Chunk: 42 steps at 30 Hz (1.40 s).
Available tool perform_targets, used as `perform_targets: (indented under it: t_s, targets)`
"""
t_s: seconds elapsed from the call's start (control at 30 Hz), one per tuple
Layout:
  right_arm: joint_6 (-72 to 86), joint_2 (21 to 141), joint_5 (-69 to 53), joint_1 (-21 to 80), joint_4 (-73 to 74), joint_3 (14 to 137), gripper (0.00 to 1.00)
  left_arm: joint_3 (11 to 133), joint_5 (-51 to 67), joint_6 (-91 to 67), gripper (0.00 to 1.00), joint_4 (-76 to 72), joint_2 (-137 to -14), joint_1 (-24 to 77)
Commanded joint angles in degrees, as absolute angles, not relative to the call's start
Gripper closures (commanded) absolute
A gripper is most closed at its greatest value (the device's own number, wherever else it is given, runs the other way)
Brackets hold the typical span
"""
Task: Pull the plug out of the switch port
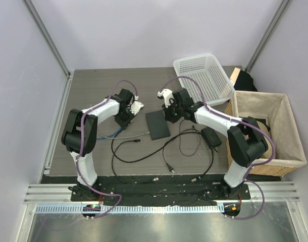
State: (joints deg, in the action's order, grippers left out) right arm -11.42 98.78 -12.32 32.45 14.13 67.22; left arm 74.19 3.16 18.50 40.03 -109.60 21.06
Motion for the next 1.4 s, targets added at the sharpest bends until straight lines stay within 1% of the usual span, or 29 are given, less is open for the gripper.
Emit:
perform_targets:
  t_s: [0.0,0.1,0.17,0.2,0.23,0.33,0.37,0.47,0.6,0.7,0.77,0.8,0.83,0.87,0.9,0.93,0.97,1.0,1.03,1.07,1.1,1.13,1.17,1.2,1.23,1.3,1.33,1.37]
  targets:
    - [-10.4,95.6,-12.4,31.6,12.0,66.3,0.94,73.9,-9.3,29.1,1.0,42.5,-106.7,16.6]
    - [-10.1,95.3,-12.5,31.2,11.7,66.3,0.94,77.1,-13.2,33.7,1.0,41.9,-104.2,13.9]
    - [-10.0,95.1,-12.5,30.9,11.5,66.3,0.94,78.2,-15.9,40.0,1.0,40.6,-103.3,12.4]
    - [-9.8,95.1,-12.6,30.9,11.3,66.4,0.94,78.1,-19.5,42.6,1.0,37.5,-103.2,12.0]
    - [-9.7,94.9,-12.7,30.9,11.3,66.4,0.94,78.0,-20.9,46.9,1.0,35.4,-103.2,11.7]
    - [-9.6,94.5,-12.7,30.6,11.2,66.3,0.94,77.7,-26.1,52.5,1.0,27.7,-104.3,10.5]
    - [-9.7,94.1,-12.7,30.6,11.2,66.2,0.93,78.7,-27.7,53.0,1.0,25.1,-105.8,10.5]
    - [-9.6,92.8,-12.6,30.1,10.9,65.2,0.93,83.1,-31.8,52.1,1.0,23.3,-109.1,10.5]
    - [-9.7,91.4,-12.6,29.3,11.0,63.8,0.93,90.3,-34.4,47.4,1.0,26.1,-117.8,10.6]
    - [-9.8,90.6,-12.7,28.7,11.1,63.4,0.93,95.6,-34.1,43.5,1.0,29.3,-122.7,10.7]
    - [-10.4,90.2,-13.3,28.4,12.0,63.9,0.93,101.5,-31.8,39.1,0.8,35.2,-124.5,10.7]
    - [-11.3,89.6,-13.6,28.5,12.9,64.8,0.91,103.3,-30.7,37.2,0.67,37.3,-125.3,10.7]
    - [-12.4,89.3,-14.3,28.5,13.9,65.3,0.89,106.8,-27.9,35.8,0.49,39.4,-126.5,10.7]
    - [-15.9,88.9,-15.0,28.5,16.7,65.7,0.84,108.3,-26.9,33.2,0.43,43.3,-126.8,10.9]
    - [-17.6,88.2,-16.0,28.5,18.3,66.3,0.82,109.7,-25.7,31.7,0.37,45.1,-127.0,10.9]
    - [-18.9,87.8,-16.3,28.2,19.7,66.2,0.79,113.0,-22.4,30.4,0.34,49.8,-127.2,11.1]
    - [-22.2,87.4,-17.0,28.0,23.1,66.3,0.72,114.7,-20.8,28.8,0.32,51.8,-126.8,11.2]
    - [-24.1,87.0,-19.3,27.9,25.1,66.6,0.69,116.1,-19.4,25.8,0.28,53.3,-126.4,11.3]
    - [-26.2,86.7,-19.9,27.8,27.0,66.6,0.67,117.9,-18.0,23.9,0.27,55.9,-124.4,11.4]
    - [-28.6,86.7,-20.2,27.8,29.4,66.7,0.62,118.8,-12.4,22.3,0.26,57.6,-123.3,11.4]
    - [-29.5,86.6,-20.0,27.8,29.9,66.4,0.61,119.4,-9.7,19.8,0.23,59.2,-121.7,11.4]
    - [-30.1,86.7,-19.9,27.8,29.9,66.4,0.6,118.0,-6.4,18.8,0.23,60.8,-120.0,11.4]
    - [-31.0,86.9,-20.0,27.6,29.8,66.3,0.59,116.3,-0.7,18.4,0.19,61.3,-115.8,11.4]
    - [-32.3,87.6,-20.0,27.6,29.6,66.5,0.59,114.0,2.4,18.7,0.16,61.8,-113.8,11.5]
    - [-32.3,89.4,-19.8,27.7,29.6,67.1,0.59,108.7,2.9,18.6,0.16,61.8,-111.7,11.7]
    - [-29.2,91.1,-19.4,27.5,29.6,69.6,0.59,103.3,4.6,17.8,0.16,62.6,-107.1,11.8]
    - [-28.2,91.6,-20.7,27.3,29.5,70.3,0.59,98.0,5.7,17.8,0.16,63.6,-105.7,11.8]
    - [-27.6,92.0,-21.6,27.2,29.4,70.7,0.59,95.2,7.3,18.0,0.14,63.9,-102.9,11.8]
